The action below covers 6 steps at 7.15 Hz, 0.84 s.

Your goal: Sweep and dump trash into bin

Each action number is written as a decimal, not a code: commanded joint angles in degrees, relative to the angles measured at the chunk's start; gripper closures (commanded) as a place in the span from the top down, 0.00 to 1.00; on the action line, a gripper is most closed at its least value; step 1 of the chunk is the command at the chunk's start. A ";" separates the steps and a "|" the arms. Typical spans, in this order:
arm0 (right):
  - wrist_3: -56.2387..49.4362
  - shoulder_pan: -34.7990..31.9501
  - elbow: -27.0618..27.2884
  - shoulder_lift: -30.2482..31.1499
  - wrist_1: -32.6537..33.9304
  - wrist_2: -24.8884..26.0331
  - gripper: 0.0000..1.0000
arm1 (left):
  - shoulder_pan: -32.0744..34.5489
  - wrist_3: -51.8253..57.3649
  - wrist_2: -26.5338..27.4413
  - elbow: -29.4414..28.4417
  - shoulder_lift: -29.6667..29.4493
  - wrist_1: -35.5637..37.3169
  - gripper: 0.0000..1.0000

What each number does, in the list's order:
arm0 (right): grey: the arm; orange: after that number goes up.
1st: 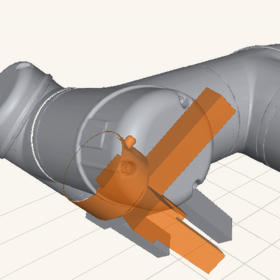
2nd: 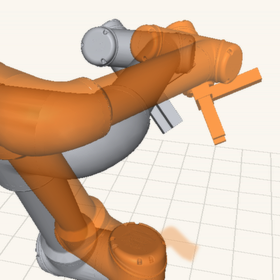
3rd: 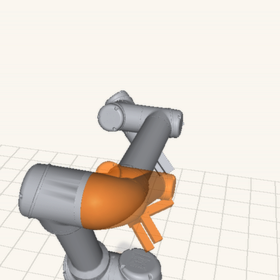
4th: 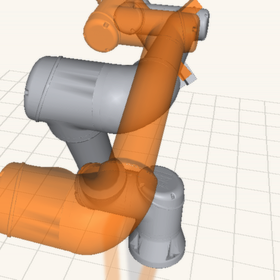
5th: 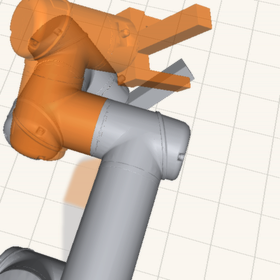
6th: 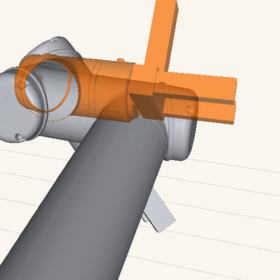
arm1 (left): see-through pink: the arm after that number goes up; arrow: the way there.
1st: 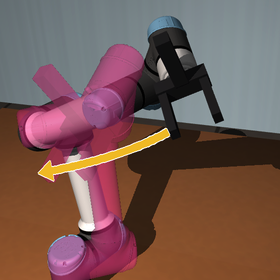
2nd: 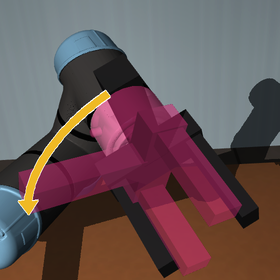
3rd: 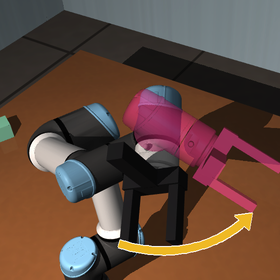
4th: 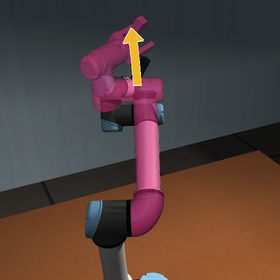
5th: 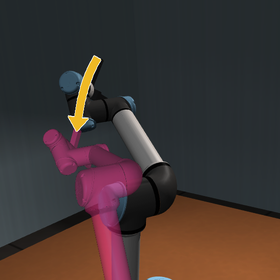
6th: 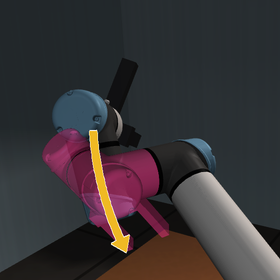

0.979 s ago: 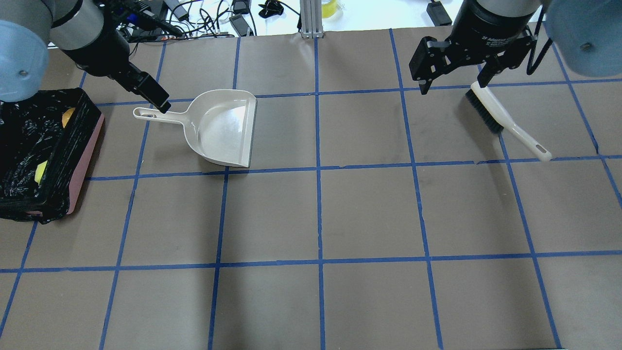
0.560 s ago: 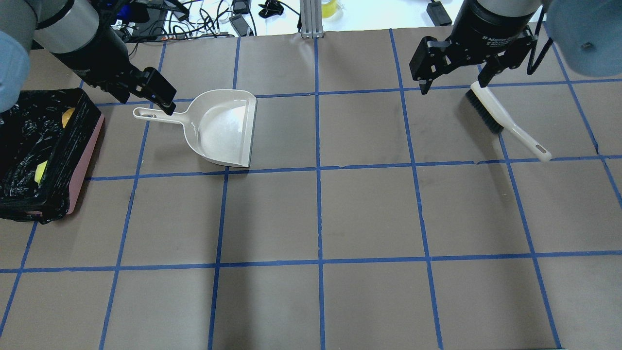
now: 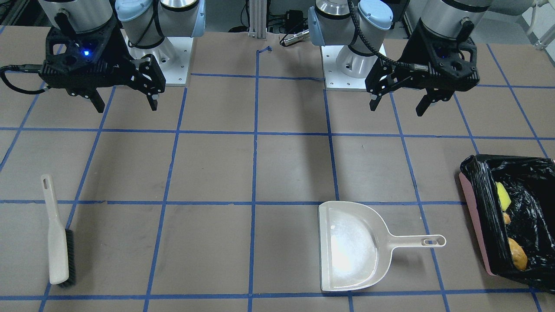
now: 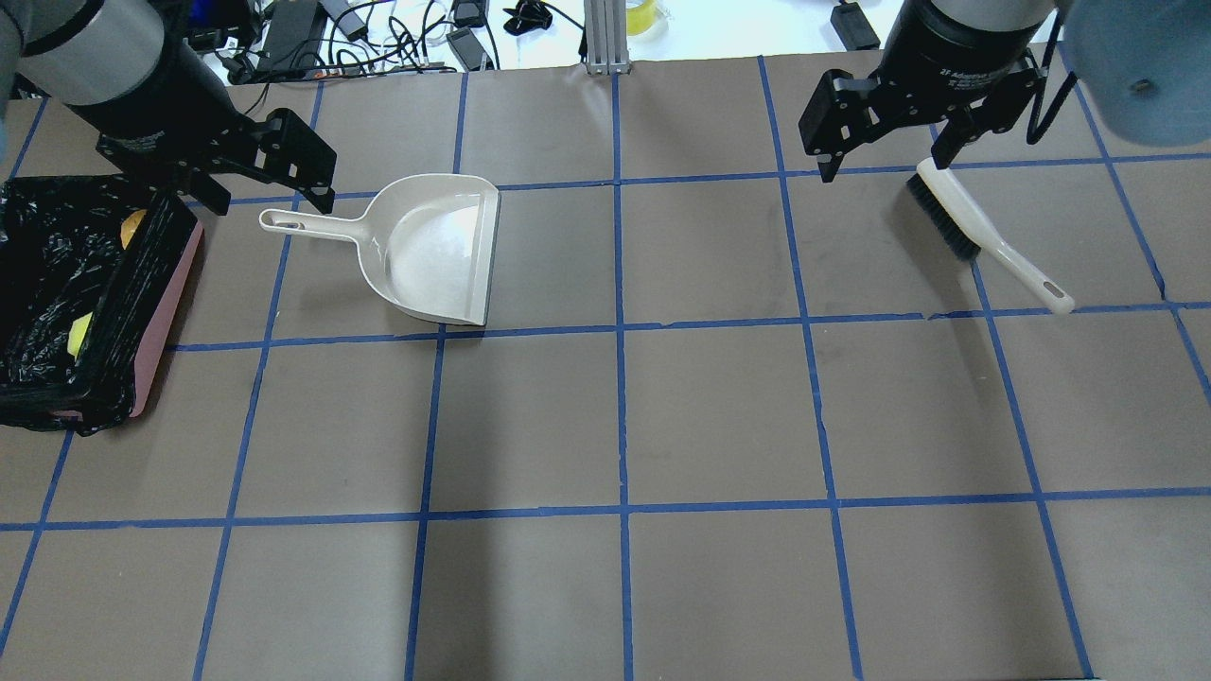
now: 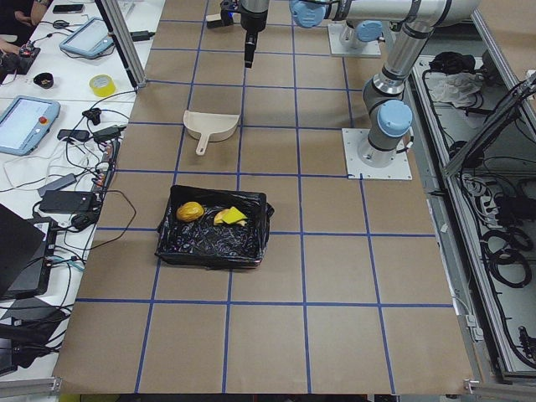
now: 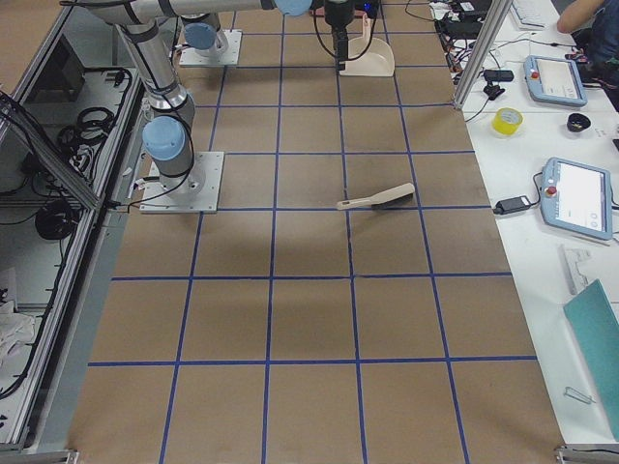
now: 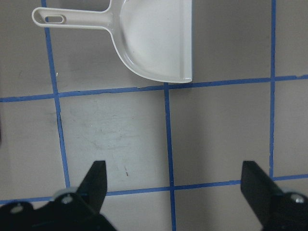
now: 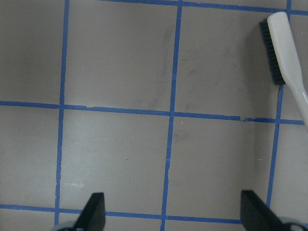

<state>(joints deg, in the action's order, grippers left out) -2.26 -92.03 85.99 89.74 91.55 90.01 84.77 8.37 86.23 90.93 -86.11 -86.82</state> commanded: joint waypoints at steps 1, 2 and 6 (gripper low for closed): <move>-0.02 0.00 0.06 -0.01 -0.06 -0.01 1.00 | -0.05 -0.19 -0.10 0.03 0.32 -0.80 1.00; -0.02 0.00 0.06 -0.01 0.03 -0.01 1.00 | -0.22 -0.11 -0.10 0.04 0.32 -0.81 1.00; 0.06 0.09 0.15 -0.10 0.12 -0.01 1.00 | -0.66 2.61 -0.27 0.04 -0.46 -0.02 1.00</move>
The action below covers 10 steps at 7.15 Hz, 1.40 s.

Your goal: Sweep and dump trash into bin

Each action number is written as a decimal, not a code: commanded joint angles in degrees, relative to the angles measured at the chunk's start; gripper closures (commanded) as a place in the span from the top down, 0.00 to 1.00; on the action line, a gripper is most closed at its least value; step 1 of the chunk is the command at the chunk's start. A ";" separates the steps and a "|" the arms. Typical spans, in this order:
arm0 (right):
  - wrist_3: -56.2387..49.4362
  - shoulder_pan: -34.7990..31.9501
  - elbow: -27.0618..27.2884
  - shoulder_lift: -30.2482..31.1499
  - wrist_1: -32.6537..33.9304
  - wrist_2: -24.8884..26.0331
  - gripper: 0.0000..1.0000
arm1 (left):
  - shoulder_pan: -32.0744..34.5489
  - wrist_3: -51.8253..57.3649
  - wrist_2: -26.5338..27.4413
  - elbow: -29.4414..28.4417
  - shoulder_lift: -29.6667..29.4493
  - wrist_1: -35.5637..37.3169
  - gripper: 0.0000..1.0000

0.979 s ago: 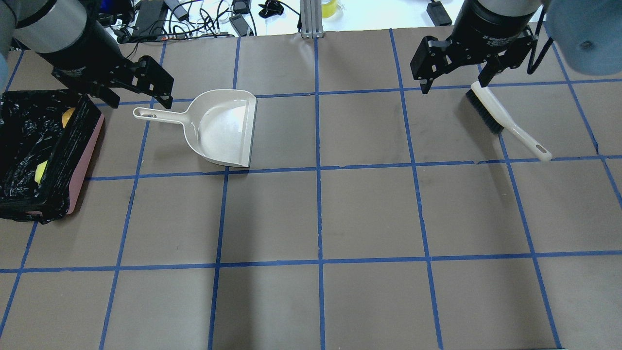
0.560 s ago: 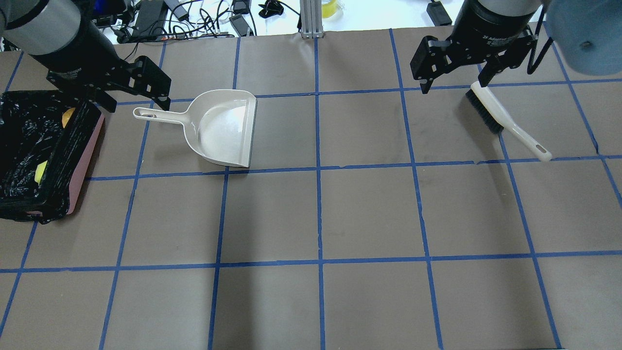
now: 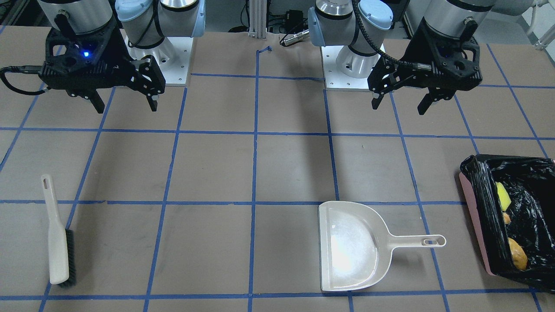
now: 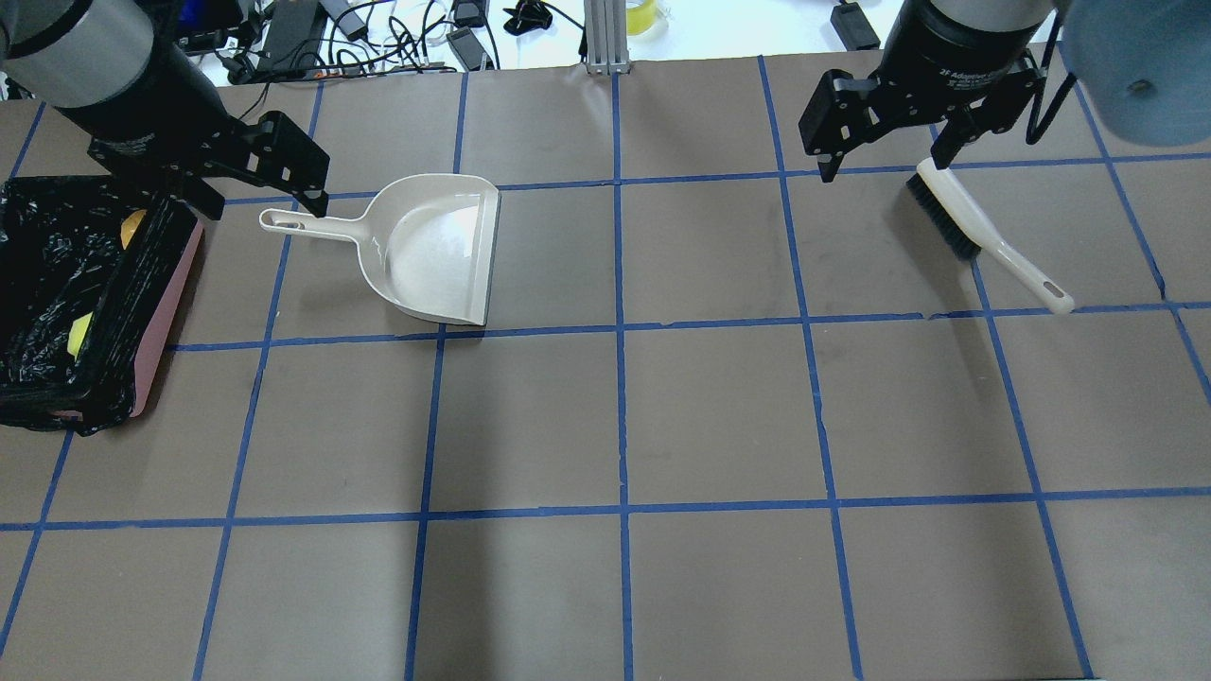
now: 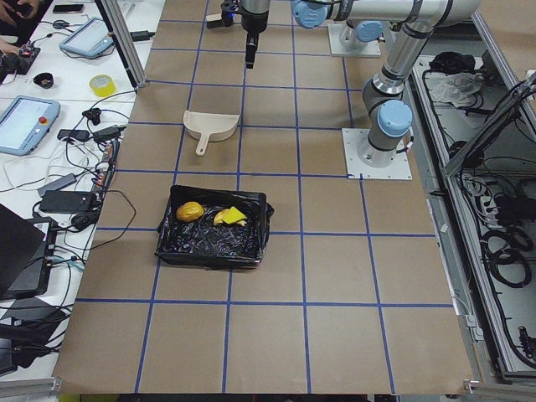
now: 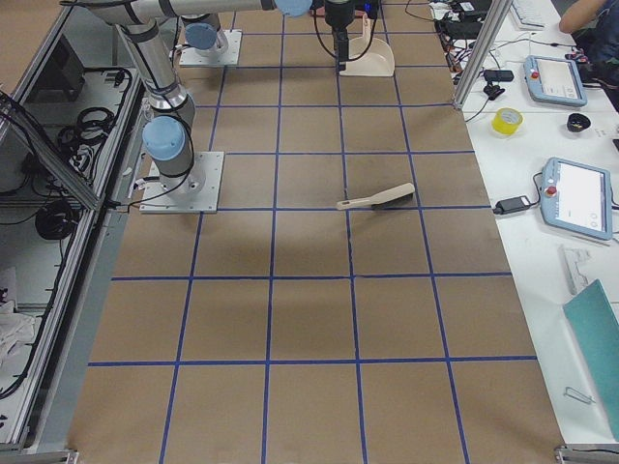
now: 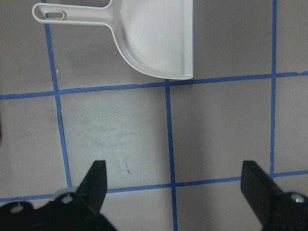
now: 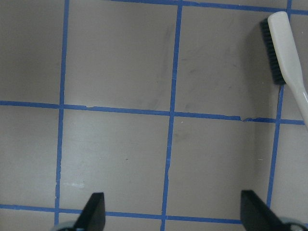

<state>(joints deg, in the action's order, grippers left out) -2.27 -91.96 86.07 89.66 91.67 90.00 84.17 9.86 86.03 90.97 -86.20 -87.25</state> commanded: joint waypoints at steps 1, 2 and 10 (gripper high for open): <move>0.16 0.03 0.06 -0.02 -0.18 0.00 1.00 | -0.06 1.13 -0.07 0.00 -0.28 0.50 1.00; 0.16 0.03 0.15 -0.02 -0.27 0.09 1.00 | -0.14 1.21 0.01 0.00 -0.37 0.59 1.00; 0.33 0.21 0.06 0.07 -0.09 0.17 1.00 | -0.23 1.04 0.19 1.32 -1.78 6.47 1.00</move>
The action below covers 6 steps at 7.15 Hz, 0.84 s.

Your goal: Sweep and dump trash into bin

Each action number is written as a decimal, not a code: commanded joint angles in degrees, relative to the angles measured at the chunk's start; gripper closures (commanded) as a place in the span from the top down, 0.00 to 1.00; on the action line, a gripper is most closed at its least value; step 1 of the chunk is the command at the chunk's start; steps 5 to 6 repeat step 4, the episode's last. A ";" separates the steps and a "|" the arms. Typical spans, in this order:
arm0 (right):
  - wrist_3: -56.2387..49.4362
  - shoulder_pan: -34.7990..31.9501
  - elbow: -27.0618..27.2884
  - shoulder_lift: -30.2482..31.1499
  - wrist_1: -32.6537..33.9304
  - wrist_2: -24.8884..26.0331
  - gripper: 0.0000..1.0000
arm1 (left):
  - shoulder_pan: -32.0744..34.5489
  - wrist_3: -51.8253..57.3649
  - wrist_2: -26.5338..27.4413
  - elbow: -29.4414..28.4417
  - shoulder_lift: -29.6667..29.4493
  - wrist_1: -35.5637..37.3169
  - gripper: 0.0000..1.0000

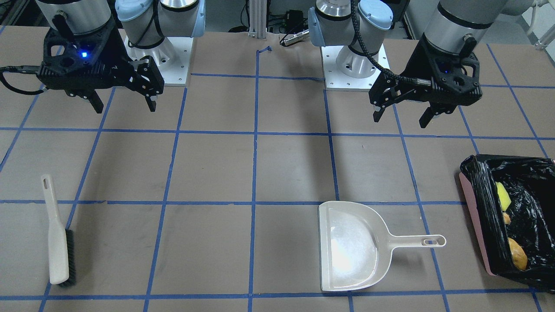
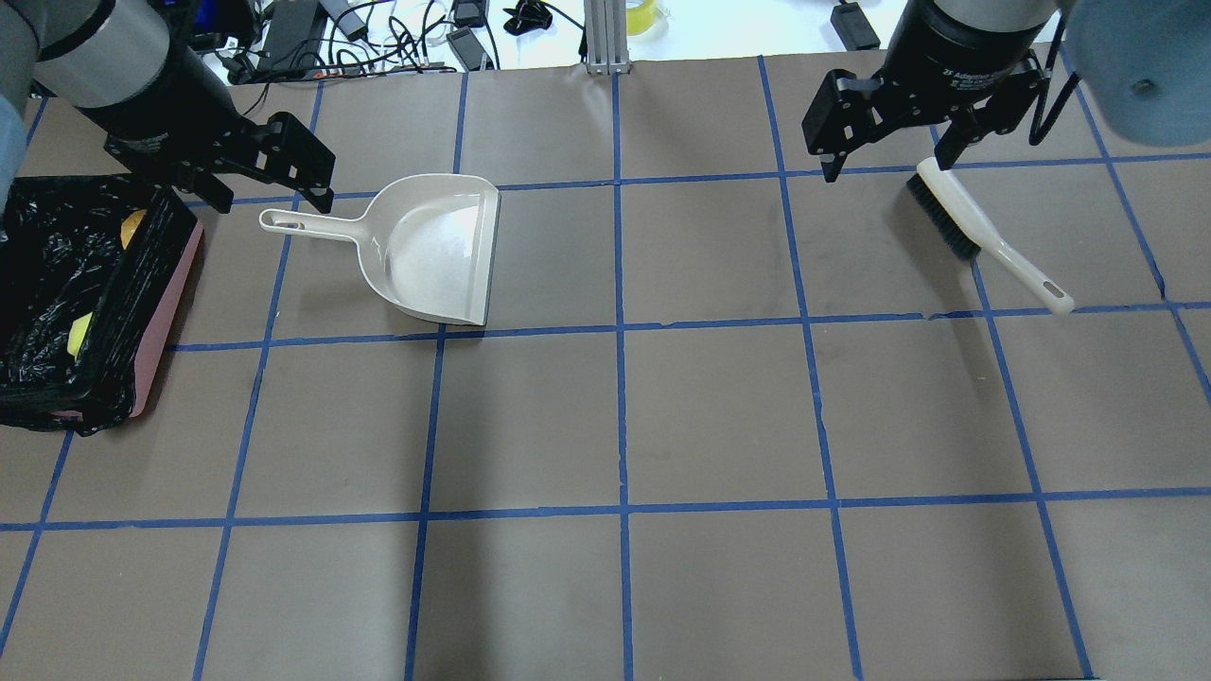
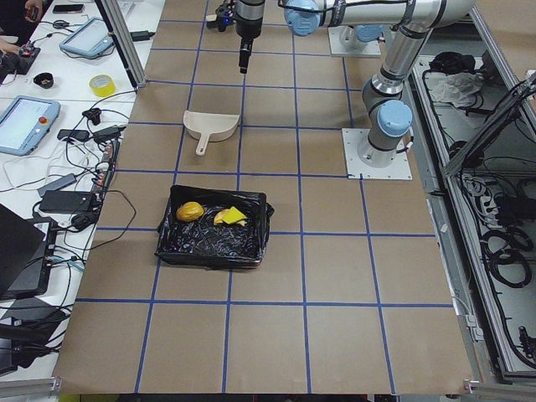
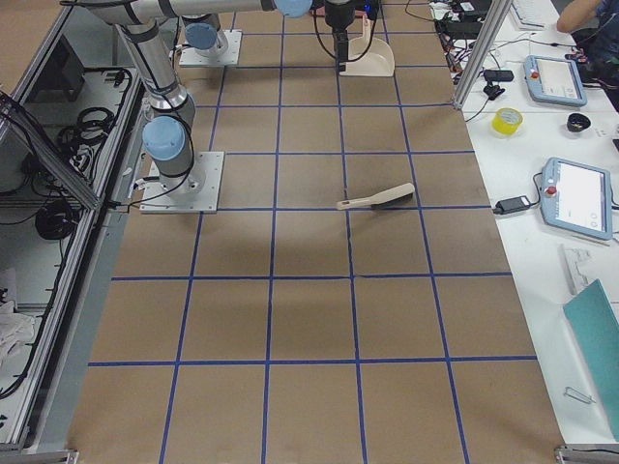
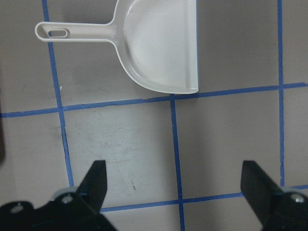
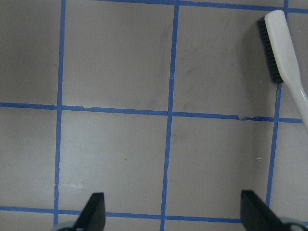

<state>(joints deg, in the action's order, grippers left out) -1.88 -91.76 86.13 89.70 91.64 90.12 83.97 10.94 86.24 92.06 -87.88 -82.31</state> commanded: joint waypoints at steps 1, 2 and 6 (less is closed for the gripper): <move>-0.15 0.09 -0.09 0.04 0.12 0.06 1.00 | 0.05 -0.04 0.07 0.32 -0.02 1.01 1.00; -0.49 0.09 0.00 0.04 -0.14 1.10 1.00 | 0.06 -0.04 0.25 0.58 0.33 0.75 1.00; -0.50 0.18 0.00 0.04 -0.67 1.02 1.00 | 0.06 -0.04 0.07 1.02 -0.10 1.53 1.00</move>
